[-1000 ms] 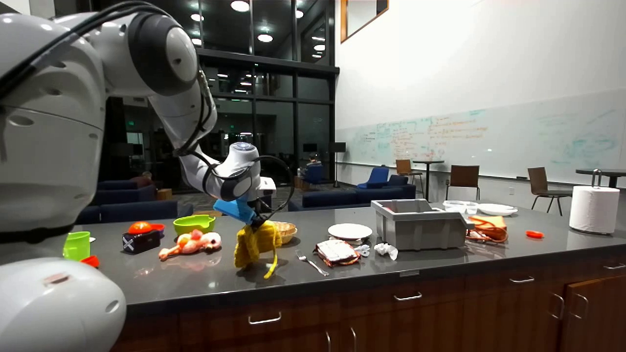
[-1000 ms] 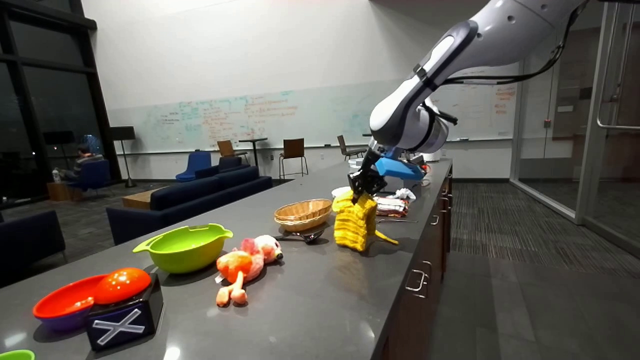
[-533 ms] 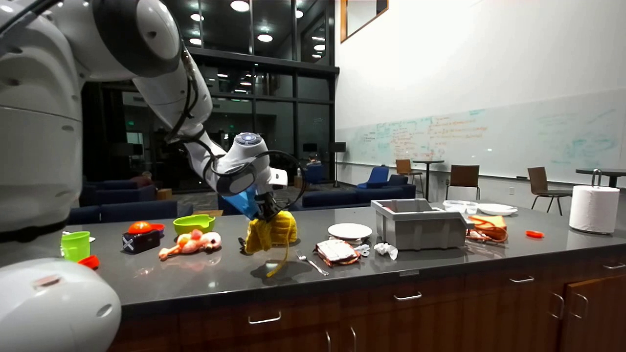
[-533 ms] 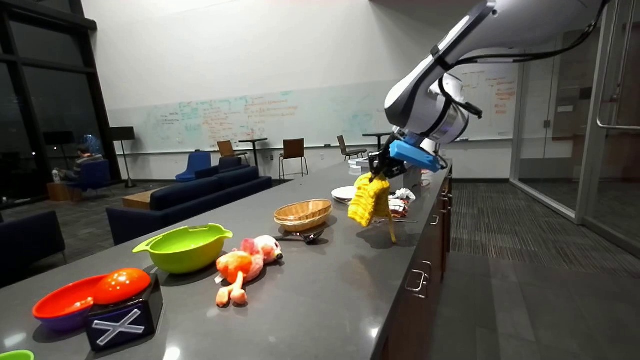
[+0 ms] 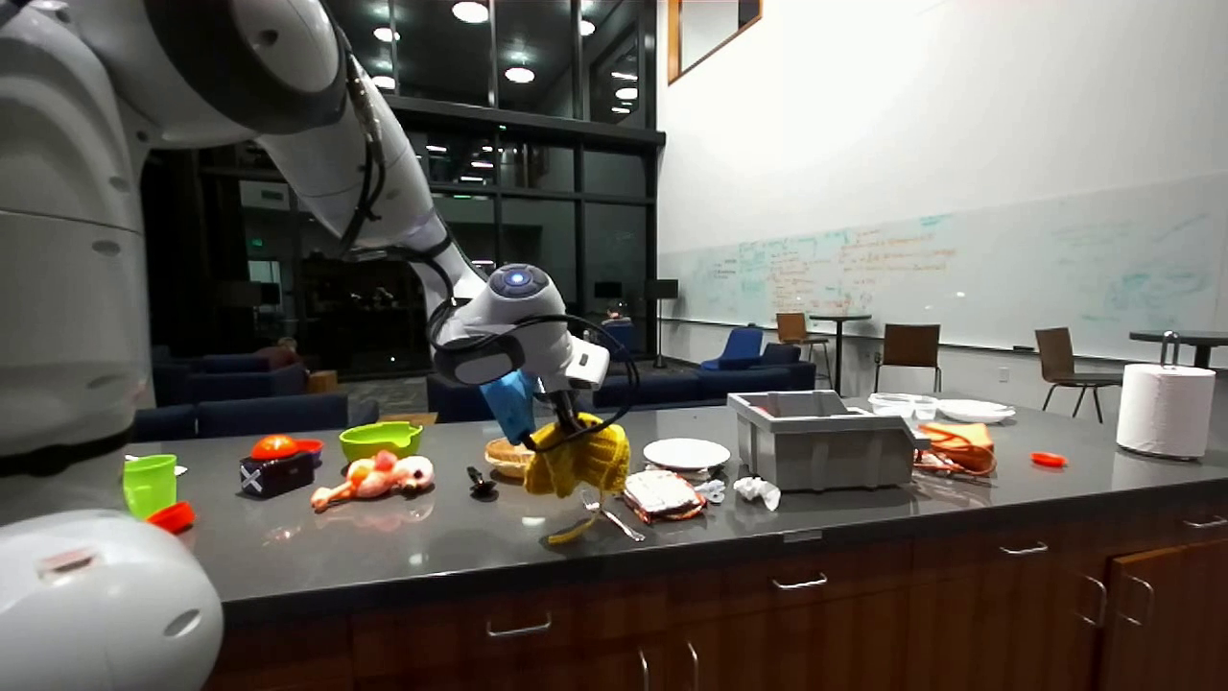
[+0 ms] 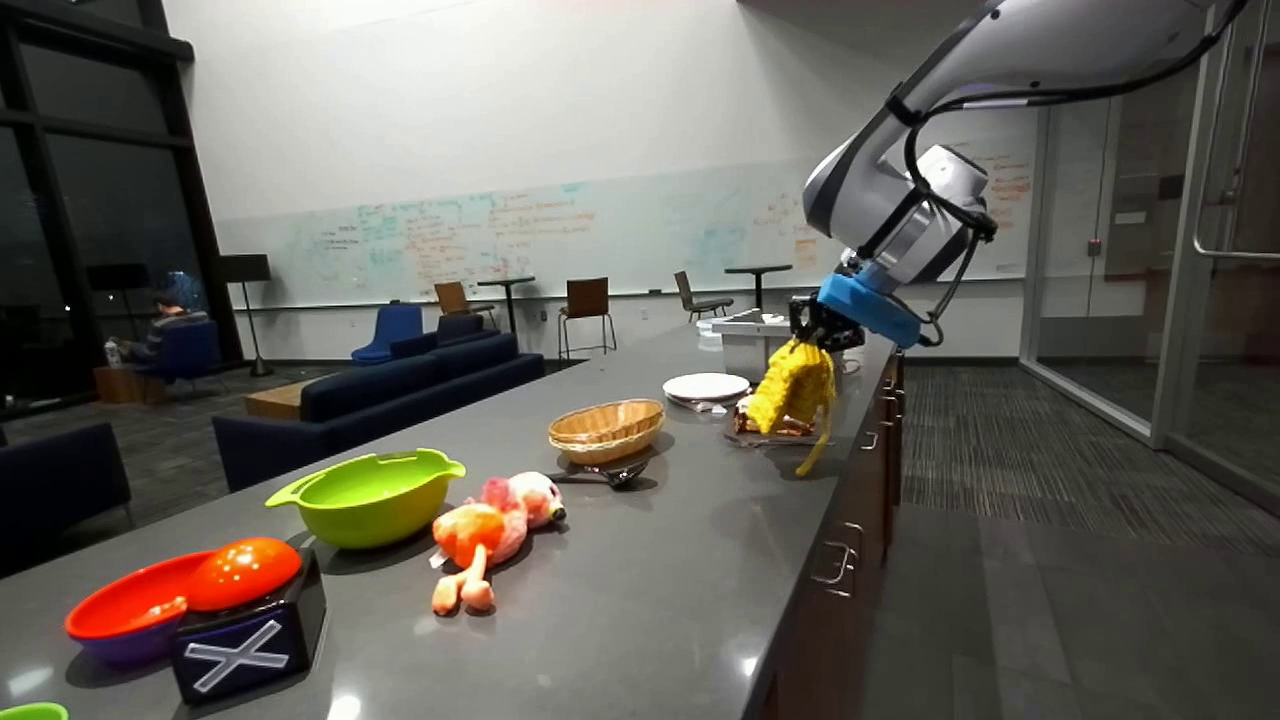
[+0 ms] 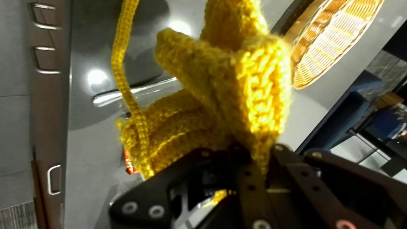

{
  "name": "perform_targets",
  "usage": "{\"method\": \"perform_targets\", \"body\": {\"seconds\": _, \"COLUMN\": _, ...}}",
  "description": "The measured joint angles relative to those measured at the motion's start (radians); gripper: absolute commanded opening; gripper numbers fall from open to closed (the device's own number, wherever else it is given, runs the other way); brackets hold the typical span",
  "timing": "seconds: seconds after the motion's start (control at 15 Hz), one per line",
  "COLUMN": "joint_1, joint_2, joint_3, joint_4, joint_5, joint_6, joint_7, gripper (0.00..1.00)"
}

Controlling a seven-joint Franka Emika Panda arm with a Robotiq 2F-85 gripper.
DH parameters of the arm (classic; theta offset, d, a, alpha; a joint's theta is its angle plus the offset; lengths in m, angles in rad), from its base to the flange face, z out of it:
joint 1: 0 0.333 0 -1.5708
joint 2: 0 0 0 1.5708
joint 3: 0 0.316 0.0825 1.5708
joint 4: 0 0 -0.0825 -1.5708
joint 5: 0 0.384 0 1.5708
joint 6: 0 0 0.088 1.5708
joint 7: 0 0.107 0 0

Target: Use the yellow cloth to clean the counter

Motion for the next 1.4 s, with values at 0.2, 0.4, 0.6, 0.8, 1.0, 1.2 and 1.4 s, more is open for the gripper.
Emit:
{"method": "perform_targets", "body": {"seconds": 0.2, "joint_1": -0.017, "joint_2": 0.0, "joint_3": -0.018, "joint_4": -0.036, "joint_5": 0.024, "joint_6": 0.058, "joint_7": -0.008, "gripper": 0.03}}
{"method": "perform_targets", "body": {"seconds": 0.4, "joint_1": -0.019, "joint_2": 0.0, "joint_3": -0.035, "joint_4": -0.099, "joint_5": 0.023, "joint_6": 0.169, "joint_7": 0.003, "gripper": 0.03}}
{"method": "perform_targets", "body": {"seconds": 0.6, "joint_1": -0.019, "joint_2": 0.004, "joint_3": -0.051, "joint_4": -0.167, "joint_5": 0.023, "joint_6": 0.263, "joint_7": 0.015, "gripper": 0.03}}
{"method": "perform_targets", "body": {"seconds": 0.8, "joint_1": 0.005, "joint_2": 0.014, "joint_3": -0.096, "joint_4": -0.231, "joint_5": -0.052, "joint_6": 0.298, "joint_7": 0.101, "gripper": 0.03}}
{"method": "perform_targets", "body": {"seconds": 1.0, "joint_1": 0.017, "joint_2": 0.047, "joint_3": -0.093, "joint_4": -0.241, "joint_5": -0.036, "joint_6": 0.299, "joint_7": 0.104, "gripper": 0.03}}
{"method": "perform_targets", "body": {"seconds": 1.2, "joint_1": 0.059, "joint_2": 0.096, "joint_3": -0.102, "joint_4": -0.234, "joint_5": -0.105, "joint_6": 0.297, "joint_7": 0.193, "gripper": 0.03}}
{"method": "perform_targets", "body": {"seconds": 1.4, "joint_1": 0.103, "joint_2": 0.144, "joint_3": -0.116, "joint_4": -0.217, "joint_5": -0.2, "joint_6": 0.297, "joint_7": 0.313, "gripper": 0.03}}
